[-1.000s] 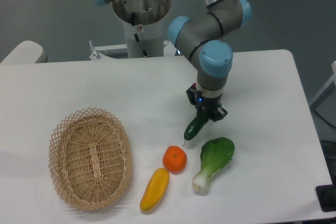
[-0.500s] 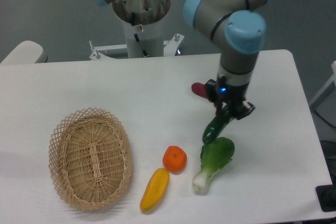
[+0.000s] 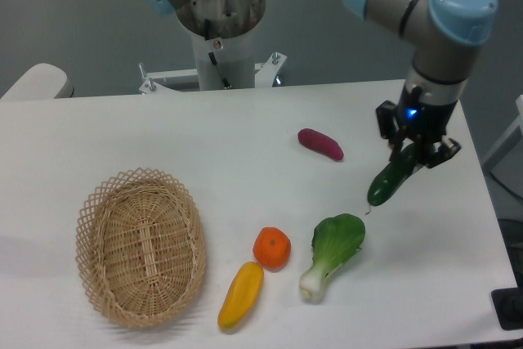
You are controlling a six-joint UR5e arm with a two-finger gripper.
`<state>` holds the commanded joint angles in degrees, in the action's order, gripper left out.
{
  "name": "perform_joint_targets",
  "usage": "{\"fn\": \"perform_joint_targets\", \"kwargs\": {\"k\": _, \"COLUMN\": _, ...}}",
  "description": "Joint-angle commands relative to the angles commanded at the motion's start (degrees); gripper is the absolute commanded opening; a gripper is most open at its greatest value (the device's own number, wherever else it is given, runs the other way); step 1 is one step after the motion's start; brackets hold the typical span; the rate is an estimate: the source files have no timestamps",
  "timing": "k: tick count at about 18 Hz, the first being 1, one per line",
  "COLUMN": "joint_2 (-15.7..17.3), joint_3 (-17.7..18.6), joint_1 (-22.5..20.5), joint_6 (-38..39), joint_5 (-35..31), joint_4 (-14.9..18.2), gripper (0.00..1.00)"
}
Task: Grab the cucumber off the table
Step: 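Lift the held cucumber up off the table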
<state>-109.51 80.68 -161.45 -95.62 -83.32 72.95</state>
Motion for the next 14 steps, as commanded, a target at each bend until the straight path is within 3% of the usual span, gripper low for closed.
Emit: {"fn": "perform_joint_targets", "kwargs": {"k": 14, "joint_2": 0.00, "joint_3": -0.35, "joint_1": -0.18, "joint_6": -1.15, "joint_5": -0.44, "joint_4": 0.00, "gripper": 0.21}}
